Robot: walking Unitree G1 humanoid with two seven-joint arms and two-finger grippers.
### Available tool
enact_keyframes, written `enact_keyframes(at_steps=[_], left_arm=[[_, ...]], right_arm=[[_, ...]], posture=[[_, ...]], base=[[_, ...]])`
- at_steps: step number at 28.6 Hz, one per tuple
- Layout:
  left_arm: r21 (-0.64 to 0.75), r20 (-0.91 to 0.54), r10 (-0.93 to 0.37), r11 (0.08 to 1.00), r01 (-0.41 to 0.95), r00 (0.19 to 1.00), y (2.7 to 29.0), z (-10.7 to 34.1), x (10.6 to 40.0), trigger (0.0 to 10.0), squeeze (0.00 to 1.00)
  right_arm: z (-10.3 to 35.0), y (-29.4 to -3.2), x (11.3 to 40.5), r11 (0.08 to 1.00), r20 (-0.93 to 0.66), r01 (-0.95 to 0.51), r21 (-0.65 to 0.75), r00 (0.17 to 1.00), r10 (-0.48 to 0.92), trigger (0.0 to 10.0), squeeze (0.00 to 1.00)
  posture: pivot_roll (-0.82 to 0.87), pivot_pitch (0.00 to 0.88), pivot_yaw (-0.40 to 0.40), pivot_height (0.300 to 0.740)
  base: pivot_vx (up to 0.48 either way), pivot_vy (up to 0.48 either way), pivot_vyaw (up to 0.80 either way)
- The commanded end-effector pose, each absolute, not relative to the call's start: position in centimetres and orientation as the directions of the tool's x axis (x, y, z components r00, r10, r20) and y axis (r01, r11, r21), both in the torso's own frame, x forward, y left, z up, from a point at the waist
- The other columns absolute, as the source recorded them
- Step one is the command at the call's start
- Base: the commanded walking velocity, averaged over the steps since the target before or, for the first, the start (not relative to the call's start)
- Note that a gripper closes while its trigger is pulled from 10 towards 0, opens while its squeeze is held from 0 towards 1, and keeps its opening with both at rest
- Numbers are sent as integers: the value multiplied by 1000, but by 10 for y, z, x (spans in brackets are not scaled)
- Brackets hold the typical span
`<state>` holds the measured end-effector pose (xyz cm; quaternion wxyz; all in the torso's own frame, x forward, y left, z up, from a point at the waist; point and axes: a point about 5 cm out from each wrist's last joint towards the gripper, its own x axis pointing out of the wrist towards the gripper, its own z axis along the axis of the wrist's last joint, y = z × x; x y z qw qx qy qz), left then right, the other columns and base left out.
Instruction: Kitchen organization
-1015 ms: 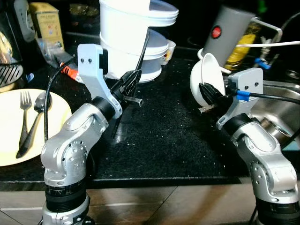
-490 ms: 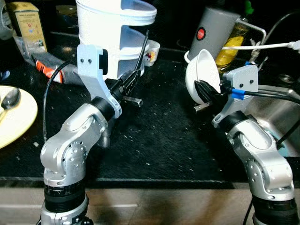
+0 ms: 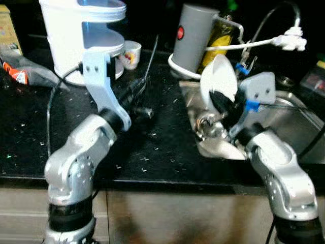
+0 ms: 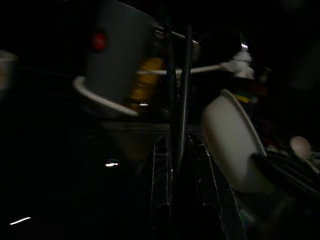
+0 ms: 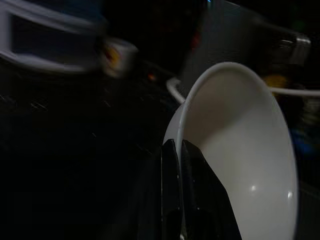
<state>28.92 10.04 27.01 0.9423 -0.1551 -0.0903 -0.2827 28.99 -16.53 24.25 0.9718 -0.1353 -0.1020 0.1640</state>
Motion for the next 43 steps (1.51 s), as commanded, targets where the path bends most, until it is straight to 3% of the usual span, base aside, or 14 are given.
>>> enact_keyframes(at_steps=[1,15,21,35,43], left_arm=[[-247,255,-509,788,565,822,97,269,290,10000,0],[-247,256,-513,784,569,819,97,268,290,10000,0],[-249,256,-516,782,571,818,96,268,289,10000,0],[-267,264,-506,780,566,821,95,267,291,10000,0],[-220,248,-524,788,574,815,93,266,291,10000,0]], right_arm=[[242,-164,290,897,151,-284,-338,925,350,10000,0],[233,-144,301,851,99,-322,-415,914,394,10000,0],[233,-143,302,850,101,-322,-416,913,395,10000,0],[232,-138,310,853,100,-298,-428,923,372,10000,0],[197,-132,329,836,-107,-311,-452,949,296,10000,0]], posture=[[93,2,-165,740],[98,4,-171,740],[98,3,-171,740],[92,0,-171,740],[112,0,-178,740]], base=[[0,0,0],[0,-33,0],[0,-463,0],[0,0,0],[0,0,0]])
